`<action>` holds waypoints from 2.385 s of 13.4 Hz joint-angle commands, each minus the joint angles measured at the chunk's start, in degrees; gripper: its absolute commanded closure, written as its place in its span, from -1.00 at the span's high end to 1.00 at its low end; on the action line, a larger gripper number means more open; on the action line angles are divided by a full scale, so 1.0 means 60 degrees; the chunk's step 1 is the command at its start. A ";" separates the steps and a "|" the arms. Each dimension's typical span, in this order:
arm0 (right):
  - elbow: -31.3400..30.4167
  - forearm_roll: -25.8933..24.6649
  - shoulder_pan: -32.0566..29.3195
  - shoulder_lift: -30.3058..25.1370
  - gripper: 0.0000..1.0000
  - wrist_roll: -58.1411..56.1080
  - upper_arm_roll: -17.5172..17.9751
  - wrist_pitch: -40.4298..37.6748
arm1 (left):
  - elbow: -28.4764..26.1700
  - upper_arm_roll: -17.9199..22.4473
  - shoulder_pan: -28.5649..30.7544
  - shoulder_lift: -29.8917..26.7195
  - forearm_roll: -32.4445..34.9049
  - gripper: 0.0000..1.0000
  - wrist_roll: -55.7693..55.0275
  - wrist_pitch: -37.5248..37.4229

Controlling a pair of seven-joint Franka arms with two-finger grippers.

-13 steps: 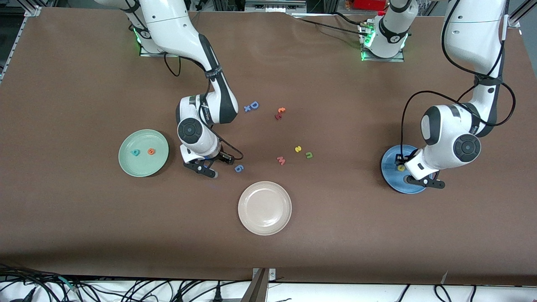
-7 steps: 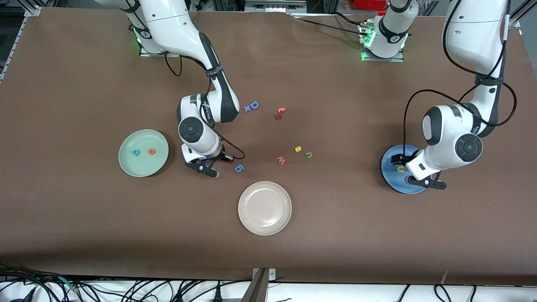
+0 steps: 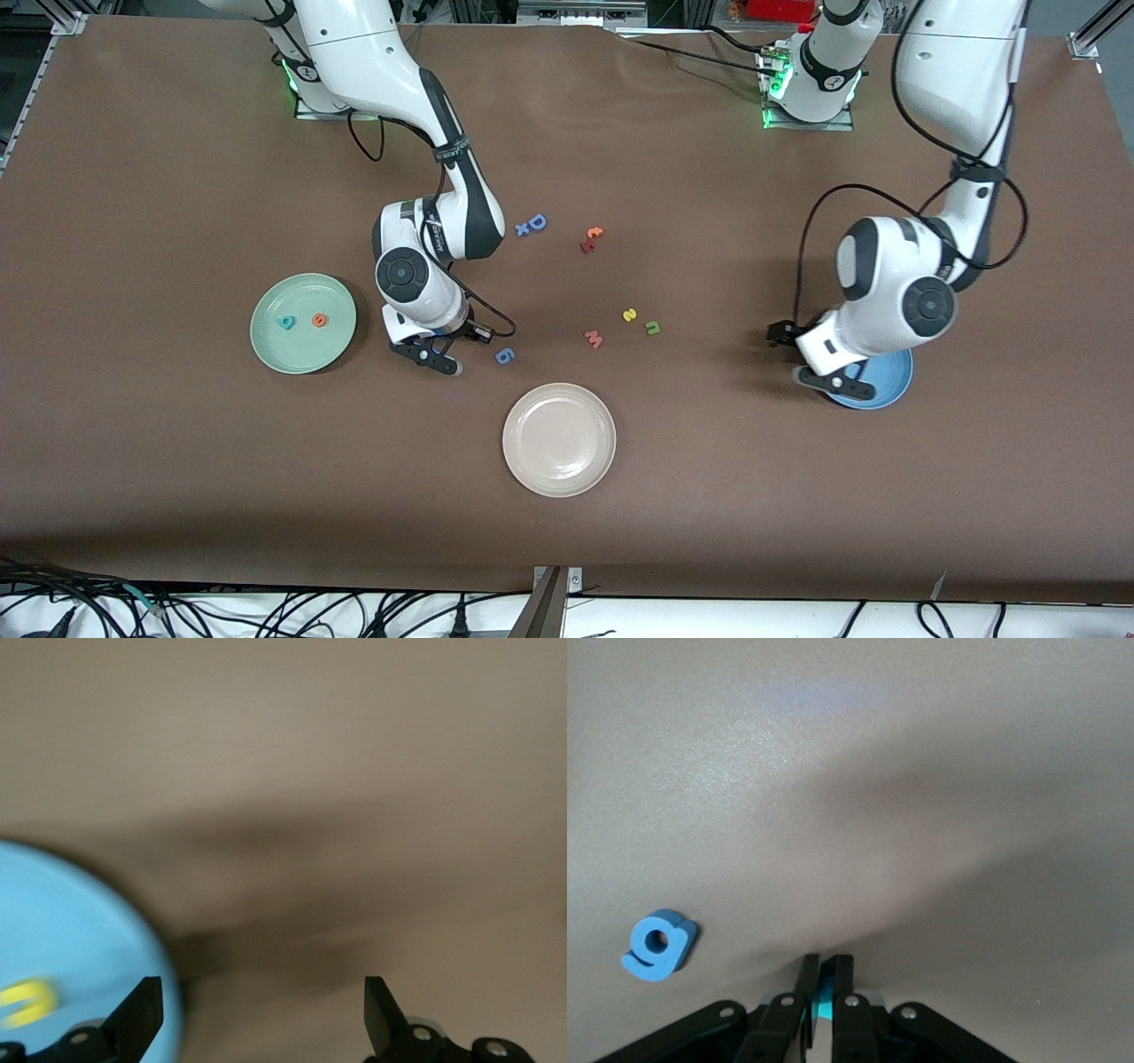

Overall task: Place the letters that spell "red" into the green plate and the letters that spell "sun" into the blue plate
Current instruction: 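Grasp the teal r with the right gripper while the left gripper returns, then drop the r on the green plate while the left gripper reaches green u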

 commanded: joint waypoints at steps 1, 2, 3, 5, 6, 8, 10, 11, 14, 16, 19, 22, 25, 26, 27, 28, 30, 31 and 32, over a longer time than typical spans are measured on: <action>0.0045 0.0237 0.0026 -0.0012 -0.92 -0.0030 0.0035 -0.0201 | -0.0013 0.0147 -0.0753 0.0001 -0.0438 1.00 0.0162 0.0459; 0.0045 0.0237 0.0026 -0.0012 -0.92 -0.0015 0.0050 -0.0201 | 0.0001 0.0162 -0.1003 0.0059 -0.0453 1.00 0.0147 0.0518; 0.0059 0.0237 0.0026 -0.0012 -0.92 -0.0015 0.0050 -0.0201 | 0.0002 0.0162 -0.1295 0.0089 -0.0496 1.00 0.0147 0.0722; 0.0059 0.0237 0.0026 -0.0012 -0.92 -0.0015 0.0050 -0.0201 | 0.0132 0.0162 -0.1721 0.0279 -0.0584 1.00 -0.0056 0.1147; 0.0059 0.0237 0.0026 -0.0012 -0.92 -0.0029 0.0035 -0.0201 | 0.0467 0.0162 -0.1795 0.0526 -0.0585 1.00 -0.0218 0.1178; 0.0045 0.0237 0.0026 -0.0070 -0.92 -0.0059 0.0021 -0.0273 | 0.0762 0.0162 -0.2087 0.0820 -0.0585 1.00 -0.0452 0.1192; 0.0103 0.0208 0.0026 -0.0260 -0.92 -0.0059 -0.0139 -0.0813 | 0.0938 0.0162 -0.2278 0.0982 -0.0585 1.00 -0.0891 0.1323; 0.0103 0.0150 0.0026 -0.0392 -0.92 -0.0073 -0.0228 -0.1062 | 0.0954 0.0162 -0.2381 0.1012 -0.0585 1.00 -0.1081 0.1426; 0.0133 0.0076 0.0026 -0.0598 -0.92 -0.0132 -0.0448 -0.1606 | 0.1056 0.0162 -0.2761 0.1202 -0.0585 1.00 -0.1405 0.1602; 0.0147 0.0076 0.0026 -0.0598 -0.94 -0.0059 -0.0434 -0.1607 | 0.1056 0.0177 -0.3025 0.1377 -0.0570 1.00 -0.1609 0.1996; 0.0133 0.0047 0.0026 -0.0700 -0.95 -0.0190 -0.0579 -0.1781 | 0.1042 0.0162 -0.3305 0.1685 -0.0570 1.00 -0.2079 0.2480; 0.0118 -0.0085 0.0026 -0.0992 -0.95 -0.1241 -0.1367 -0.2906 | 0.1012 0.0177 -0.3437 0.1803 -0.0556 1.00 -0.2109 0.2599; 0.0089 -0.0085 0.0026 -0.1038 -0.94 -0.3259 -0.2700 -0.4124 | 0.0881 0.0235 -0.3437 0.1774 -0.0541 1.00 -0.2080 0.2599; 0.0031 -0.0085 -0.0017 -0.0965 -0.95 -0.4079 -0.3081 -0.4228 | 0.0851 0.0250 -0.3437 0.1774 -0.0526 1.00 -0.2079 0.2599; -0.0115 -0.0085 -0.0105 -0.0935 -0.95 -0.4841 -0.3404 -0.4229 | 0.0837 0.0250 -0.3437 0.1774 -0.0512 1.00 -0.2079 0.2599; -0.0232 -0.0085 -0.0265 -0.0862 -0.94 -0.5487 -0.3610 -0.4229 | 0.0793 0.0250 -0.3437 0.1745 -0.0511 1.00 -0.2065 0.2570; -0.0597 -0.0071 -0.0500 -0.0818 -0.94 -0.6005 -0.3627 -0.4098 | 0.0705 0.0250 -0.3437 0.1686 -0.0497 1.00 -0.2065 0.2497; -0.0904 -0.0056 -0.0487 -0.0818 -0.94 -0.6021 -0.3627 -0.4010 | 0.0676 0.0250 -0.3437 0.1642 -0.0482 1.00 -0.2065 0.2467; -0.1110 -0.0027 -0.0486 -0.0818 -0.94 -0.6035 -0.3612 -0.3908 | 0.0588 0.0250 -0.3509 0.1613 -0.0482 1.00 -0.2065 0.2409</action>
